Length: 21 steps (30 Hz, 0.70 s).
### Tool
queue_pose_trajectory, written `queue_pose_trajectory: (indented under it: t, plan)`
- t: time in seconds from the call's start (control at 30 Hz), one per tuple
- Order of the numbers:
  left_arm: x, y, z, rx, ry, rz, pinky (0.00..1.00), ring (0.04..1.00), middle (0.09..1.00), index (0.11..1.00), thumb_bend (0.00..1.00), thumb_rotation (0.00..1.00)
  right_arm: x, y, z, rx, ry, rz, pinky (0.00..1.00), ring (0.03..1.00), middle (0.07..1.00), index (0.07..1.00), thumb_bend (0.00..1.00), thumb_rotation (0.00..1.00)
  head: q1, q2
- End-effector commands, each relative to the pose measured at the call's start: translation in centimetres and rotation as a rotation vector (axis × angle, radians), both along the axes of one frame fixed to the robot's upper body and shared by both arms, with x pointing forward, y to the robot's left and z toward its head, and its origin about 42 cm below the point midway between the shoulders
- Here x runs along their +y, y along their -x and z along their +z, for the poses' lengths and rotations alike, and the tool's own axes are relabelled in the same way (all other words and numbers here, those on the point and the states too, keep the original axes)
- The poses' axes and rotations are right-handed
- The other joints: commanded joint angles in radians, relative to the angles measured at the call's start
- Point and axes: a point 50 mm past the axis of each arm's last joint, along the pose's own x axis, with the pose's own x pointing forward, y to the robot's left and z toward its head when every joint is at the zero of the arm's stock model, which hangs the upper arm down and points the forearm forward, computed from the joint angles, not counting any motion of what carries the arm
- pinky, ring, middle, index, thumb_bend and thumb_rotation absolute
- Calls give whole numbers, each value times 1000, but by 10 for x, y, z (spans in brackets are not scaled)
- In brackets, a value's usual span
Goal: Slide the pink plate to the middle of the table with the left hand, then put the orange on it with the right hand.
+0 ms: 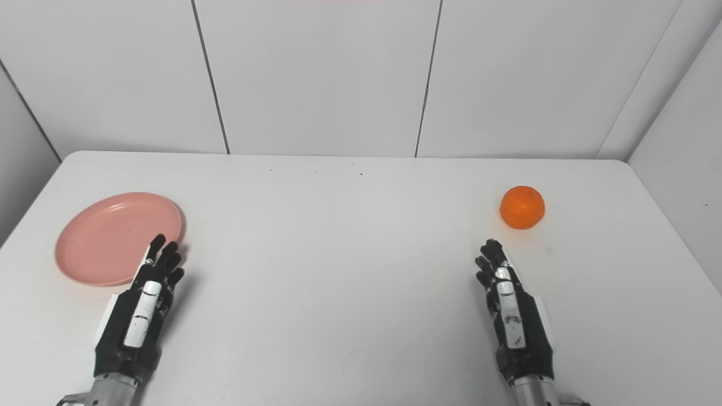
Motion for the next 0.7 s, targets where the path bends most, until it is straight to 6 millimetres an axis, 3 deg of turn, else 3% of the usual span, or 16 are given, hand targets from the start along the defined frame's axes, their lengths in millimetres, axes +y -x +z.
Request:
queue_pose_trajectory:
  t: [0.0, 0.67]
  plan:
    - [0, 8, -6, 36, -4, 5, 1000, 996, 982, 1000, 653, 775, -1, 28, -38, 161, -24, -13, 971, 938, 941, 926, 693, 918, -3, -1]
    - [3, 8, -6, 31, -4, 2, 1000, 997, 983, 1000, 641, 779, 2, 26, -40, 155, -15, -1, 960, 944, 945, 926, 731, 912, -11, -13]
